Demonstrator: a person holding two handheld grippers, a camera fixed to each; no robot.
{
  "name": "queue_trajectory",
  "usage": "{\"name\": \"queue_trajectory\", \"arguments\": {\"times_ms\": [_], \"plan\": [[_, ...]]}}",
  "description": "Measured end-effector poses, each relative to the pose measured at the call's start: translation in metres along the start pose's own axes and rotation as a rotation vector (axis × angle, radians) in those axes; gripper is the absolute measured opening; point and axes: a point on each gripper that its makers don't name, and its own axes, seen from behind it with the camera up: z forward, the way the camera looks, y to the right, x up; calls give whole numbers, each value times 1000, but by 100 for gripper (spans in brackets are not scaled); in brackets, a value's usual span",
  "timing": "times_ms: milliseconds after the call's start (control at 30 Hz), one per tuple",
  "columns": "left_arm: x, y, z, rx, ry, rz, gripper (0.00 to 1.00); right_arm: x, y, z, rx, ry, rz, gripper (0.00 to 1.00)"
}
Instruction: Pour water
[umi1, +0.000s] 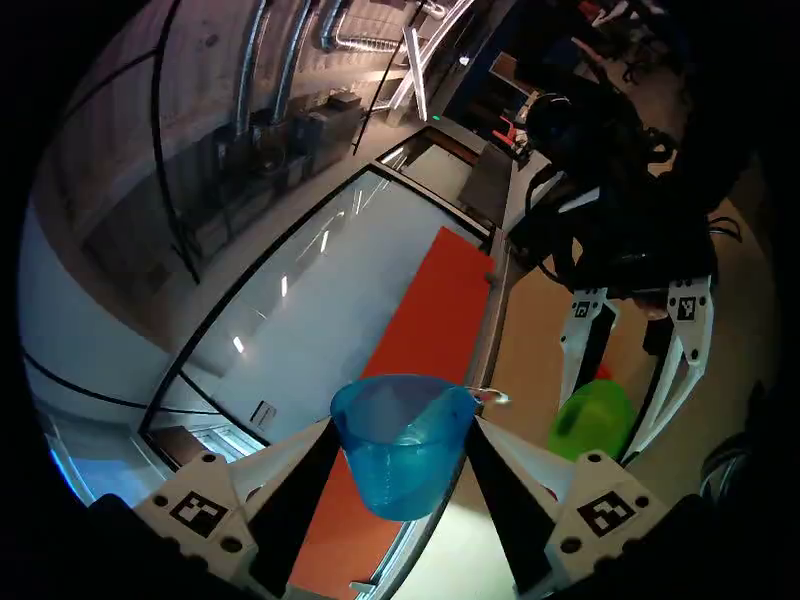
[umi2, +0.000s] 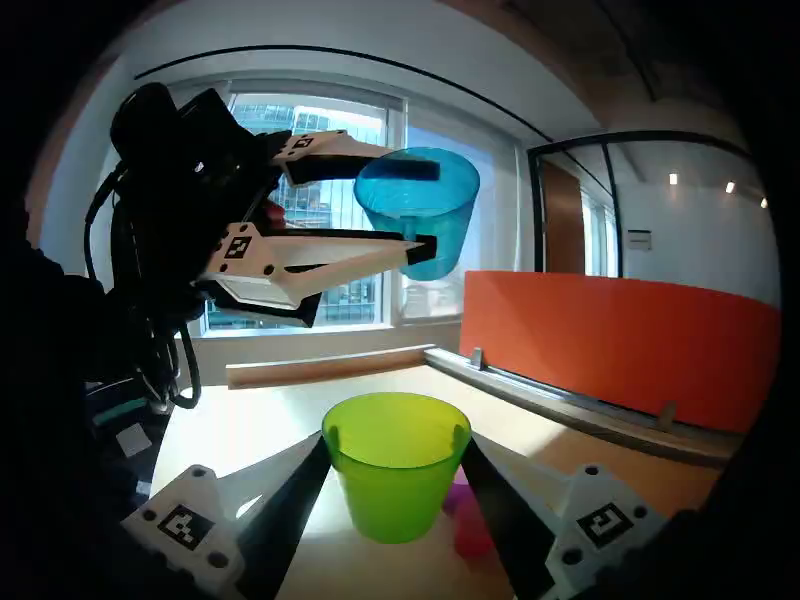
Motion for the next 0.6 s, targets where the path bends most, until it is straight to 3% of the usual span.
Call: {"name": "queue_trajectory", "arguments": {"times_ms": [600], "plan": [[4,-4,-1,9,-2,55,85,4,0,-3,-5,7,-5,90]]}}
